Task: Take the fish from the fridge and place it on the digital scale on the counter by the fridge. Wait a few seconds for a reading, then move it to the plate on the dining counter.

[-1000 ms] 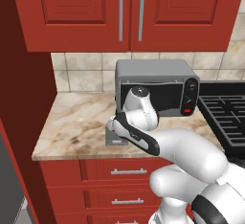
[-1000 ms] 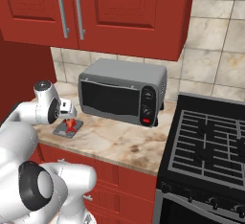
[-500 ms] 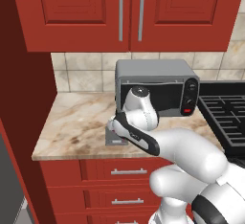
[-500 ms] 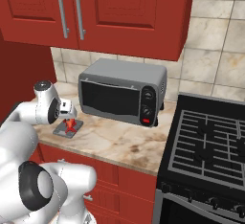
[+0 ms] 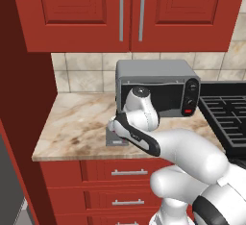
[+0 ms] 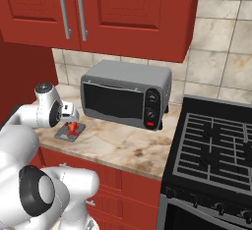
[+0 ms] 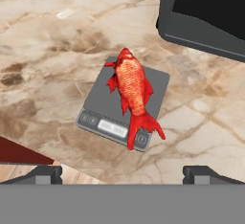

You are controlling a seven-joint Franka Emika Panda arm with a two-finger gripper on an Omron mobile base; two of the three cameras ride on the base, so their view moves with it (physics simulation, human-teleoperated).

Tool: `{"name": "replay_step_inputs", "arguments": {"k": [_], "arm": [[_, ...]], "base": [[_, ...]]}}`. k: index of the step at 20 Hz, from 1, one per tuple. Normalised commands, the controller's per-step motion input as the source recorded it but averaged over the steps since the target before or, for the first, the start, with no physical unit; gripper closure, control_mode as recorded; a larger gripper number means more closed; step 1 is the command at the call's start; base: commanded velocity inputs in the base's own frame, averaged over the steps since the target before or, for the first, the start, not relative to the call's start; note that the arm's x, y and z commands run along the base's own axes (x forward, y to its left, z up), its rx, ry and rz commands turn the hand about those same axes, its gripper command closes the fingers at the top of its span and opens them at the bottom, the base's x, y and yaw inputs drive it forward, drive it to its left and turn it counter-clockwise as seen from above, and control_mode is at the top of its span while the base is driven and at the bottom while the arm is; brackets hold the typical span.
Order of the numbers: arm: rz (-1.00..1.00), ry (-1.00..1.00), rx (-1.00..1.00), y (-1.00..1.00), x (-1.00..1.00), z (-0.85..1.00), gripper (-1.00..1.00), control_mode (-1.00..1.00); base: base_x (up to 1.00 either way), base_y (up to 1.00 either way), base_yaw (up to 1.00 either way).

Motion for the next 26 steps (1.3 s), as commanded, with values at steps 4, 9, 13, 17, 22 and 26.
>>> {"name": "replay_step_inputs", "arguments": {"k": [4, 9, 13, 17, 22, 26], "arm": [[0.00, 0.00, 0.00, 0.00, 0.00, 0.00, -1.00, -1.00], [0.00, 0.00, 0.00, 0.00, 0.00, 0.00, -1.00, -1.00], [0.00, 0.00, 0.00, 0.00, 0.00, 0.00, -1.00, -1.00], [0.00, 0.00, 0.00, 0.00, 0.00, 0.00, -1.00, -1.00], [0.00, 0.00, 0.00, 0.00, 0.00, 0.00, -1.00, -1.00], [0.00, 0.00, 0.00, 0.00, 0.00, 0.00, -1.00, -1.00]], "base": [[0.00, 0.00, 0.00], [0.00, 0.00, 0.00], [0.00, 0.00, 0.00], [0.00, 0.00, 0.00], [0.00, 0.00, 0.00], [0.00, 0.00, 0.00]]}}
